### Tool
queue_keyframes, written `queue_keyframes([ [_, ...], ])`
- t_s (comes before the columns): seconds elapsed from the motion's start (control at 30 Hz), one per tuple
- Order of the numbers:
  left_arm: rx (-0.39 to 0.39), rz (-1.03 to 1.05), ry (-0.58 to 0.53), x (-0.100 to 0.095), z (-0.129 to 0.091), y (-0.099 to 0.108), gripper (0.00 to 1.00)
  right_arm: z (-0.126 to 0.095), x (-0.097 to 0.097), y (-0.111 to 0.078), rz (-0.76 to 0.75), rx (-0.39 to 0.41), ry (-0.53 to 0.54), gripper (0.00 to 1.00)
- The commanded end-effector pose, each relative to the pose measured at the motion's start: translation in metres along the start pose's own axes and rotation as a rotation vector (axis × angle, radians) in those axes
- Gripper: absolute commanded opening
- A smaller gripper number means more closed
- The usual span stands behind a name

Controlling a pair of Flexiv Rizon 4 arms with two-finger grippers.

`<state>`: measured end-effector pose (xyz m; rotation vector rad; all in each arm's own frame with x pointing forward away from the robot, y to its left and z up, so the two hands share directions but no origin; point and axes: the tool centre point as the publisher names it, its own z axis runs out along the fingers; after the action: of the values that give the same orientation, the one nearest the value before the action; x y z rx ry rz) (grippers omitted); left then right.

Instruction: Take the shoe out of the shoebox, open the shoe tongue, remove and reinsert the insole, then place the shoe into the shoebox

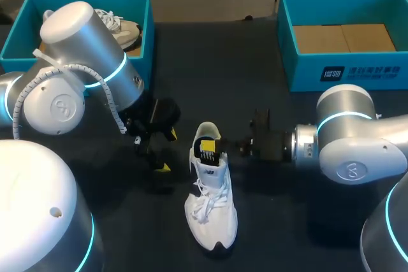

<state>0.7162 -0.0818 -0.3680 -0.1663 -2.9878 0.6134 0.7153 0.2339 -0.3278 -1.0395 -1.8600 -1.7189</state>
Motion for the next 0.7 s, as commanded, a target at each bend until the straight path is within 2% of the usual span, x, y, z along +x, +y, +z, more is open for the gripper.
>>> queue_keyframes([
  [0.03,-0.001,0.000,-0.003,0.001,0.000,0.000,1.00,0.001,0.003,0.006,-0.004,0.011,-0.011,1.00],
  [0.3,-0.001,0.000,-0.003,0.001,0.000,0.000,1.00,0.000,0.003,0.007,-0.007,0.010,-0.012,1.00],
  [0.33,-0.001,0.000,-0.003,0.001,0.000,0.000,1.00,-0.006,0.009,0.024,-0.053,0.006,-0.026,1.00],
  [0.7,-0.001,0.000,-0.003,0.001,0.000,0.000,1.00,-0.014,0.017,0.029,-0.072,0.006,-0.026,1.00],
])
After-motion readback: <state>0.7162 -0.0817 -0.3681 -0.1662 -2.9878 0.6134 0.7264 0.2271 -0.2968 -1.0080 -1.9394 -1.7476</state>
